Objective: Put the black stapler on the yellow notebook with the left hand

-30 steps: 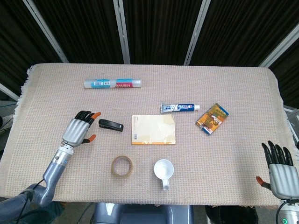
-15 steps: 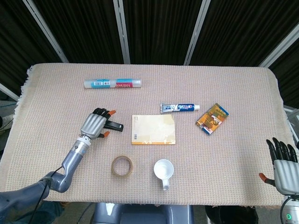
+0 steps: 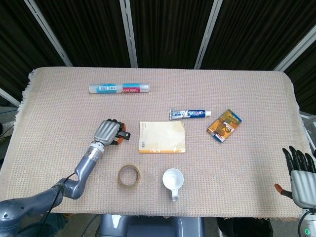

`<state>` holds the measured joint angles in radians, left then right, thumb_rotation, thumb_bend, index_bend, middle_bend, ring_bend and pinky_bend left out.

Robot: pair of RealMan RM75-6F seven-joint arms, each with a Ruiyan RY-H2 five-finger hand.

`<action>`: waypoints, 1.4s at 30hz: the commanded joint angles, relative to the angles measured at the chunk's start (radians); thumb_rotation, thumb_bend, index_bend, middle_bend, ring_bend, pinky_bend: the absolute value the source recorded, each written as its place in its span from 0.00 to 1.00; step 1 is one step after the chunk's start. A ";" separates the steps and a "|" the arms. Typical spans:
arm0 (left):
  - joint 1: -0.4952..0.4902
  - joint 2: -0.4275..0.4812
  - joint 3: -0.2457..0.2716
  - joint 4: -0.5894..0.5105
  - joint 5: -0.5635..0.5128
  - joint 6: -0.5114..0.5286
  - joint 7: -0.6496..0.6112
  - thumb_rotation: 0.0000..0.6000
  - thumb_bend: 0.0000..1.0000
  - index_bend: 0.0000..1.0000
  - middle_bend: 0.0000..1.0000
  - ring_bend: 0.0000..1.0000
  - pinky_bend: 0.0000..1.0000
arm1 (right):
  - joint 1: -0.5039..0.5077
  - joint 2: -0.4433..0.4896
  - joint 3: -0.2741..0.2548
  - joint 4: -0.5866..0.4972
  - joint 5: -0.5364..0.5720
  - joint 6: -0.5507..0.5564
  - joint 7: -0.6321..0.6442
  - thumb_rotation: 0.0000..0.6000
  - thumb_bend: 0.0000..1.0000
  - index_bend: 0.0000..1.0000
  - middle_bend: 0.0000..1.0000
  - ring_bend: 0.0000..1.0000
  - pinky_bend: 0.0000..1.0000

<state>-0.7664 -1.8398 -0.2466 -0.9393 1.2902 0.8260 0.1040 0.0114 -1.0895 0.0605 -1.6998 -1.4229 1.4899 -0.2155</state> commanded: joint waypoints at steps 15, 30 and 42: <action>0.007 0.114 -0.002 -0.233 0.032 0.102 0.016 1.00 0.40 0.65 0.58 0.47 0.48 | 0.006 -0.007 -0.002 -0.001 0.005 -0.012 -0.008 1.00 0.06 0.00 0.00 0.00 0.00; -0.198 -0.103 -0.124 -0.128 -0.101 0.028 0.129 1.00 0.40 0.65 0.58 0.47 0.48 | 0.016 0.026 -0.021 -0.003 -0.017 -0.049 0.073 1.00 0.06 0.00 0.00 0.00 0.00; -0.314 -0.254 -0.129 0.077 -0.132 -0.045 0.128 1.00 0.37 0.61 0.53 0.46 0.48 | -0.006 0.053 -0.030 -0.002 -0.049 -0.008 0.136 1.00 0.06 0.00 0.00 0.00 0.00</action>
<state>-1.0655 -2.0732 -0.3771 -0.8886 1.1639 0.7931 0.2393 0.0087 -1.0385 0.0322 -1.7004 -1.4679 1.4763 -0.0819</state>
